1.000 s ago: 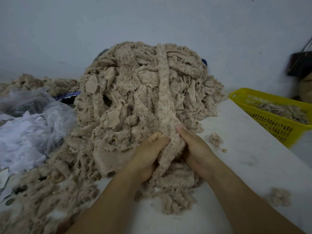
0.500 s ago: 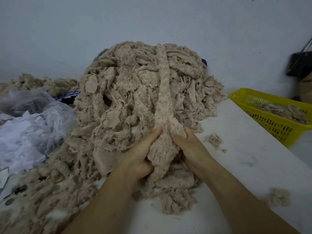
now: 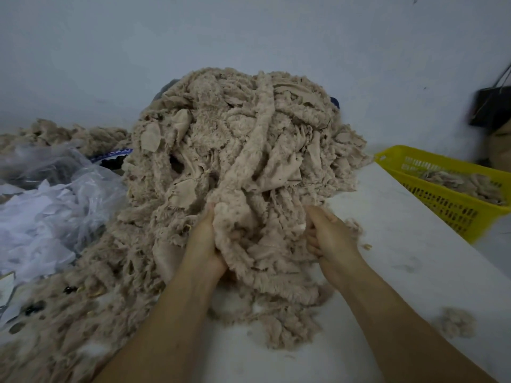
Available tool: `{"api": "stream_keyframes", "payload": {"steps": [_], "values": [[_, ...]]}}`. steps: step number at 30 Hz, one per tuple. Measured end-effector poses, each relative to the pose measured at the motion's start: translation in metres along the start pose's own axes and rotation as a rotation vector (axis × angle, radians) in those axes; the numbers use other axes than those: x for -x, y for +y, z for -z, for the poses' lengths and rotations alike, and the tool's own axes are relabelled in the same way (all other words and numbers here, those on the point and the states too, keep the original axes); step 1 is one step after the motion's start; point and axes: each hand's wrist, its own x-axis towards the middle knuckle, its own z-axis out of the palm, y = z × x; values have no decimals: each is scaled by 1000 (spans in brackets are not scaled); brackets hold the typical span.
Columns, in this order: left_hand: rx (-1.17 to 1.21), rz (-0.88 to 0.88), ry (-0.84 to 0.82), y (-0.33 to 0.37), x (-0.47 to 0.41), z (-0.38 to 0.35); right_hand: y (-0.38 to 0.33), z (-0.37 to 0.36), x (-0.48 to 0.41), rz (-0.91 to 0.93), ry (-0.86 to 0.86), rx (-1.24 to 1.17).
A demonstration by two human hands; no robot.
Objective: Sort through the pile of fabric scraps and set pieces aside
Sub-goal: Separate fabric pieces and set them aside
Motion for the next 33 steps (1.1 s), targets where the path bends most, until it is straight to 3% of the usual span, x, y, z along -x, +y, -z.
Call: {"api": "stream_keyframes", "payload": {"steps": [2,6,10,13,15,17,21,23,27,30,33], "values": [[-111,-65,-20,-4,0,2,1,5,-2,39,65,88],[-754,-459,87,-19,3,-6,7,-2,-1,253,78,377],[-1174,-767,-228,-33,12,-9,15,-15,5,138,-262,128],[-1355,-800,-455,-42,13,-11,13,-18,3,9,-204,12],[-1332,-693,-574,-44,14,-10,9,-11,-3,-100,-100,-75],[-1224,-674,-552,-45,15,-8,5,-6,-5,-144,-102,-159],[-976,-696,-92,-32,8,-11,5,-12,5,-52,-232,-149],[-841,-491,-58,-24,4,-7,7,-15,11,6,-311,-12],[-754,-104,-171,-23,0,-3,9,-20,26,68,-486,374],[-580,-55,-128,-21,-4,-7,12,-24,28,139,-520,624],[-370,-131,-4,-22,-9,-11,9,-23,25,106,-512,554]]}}
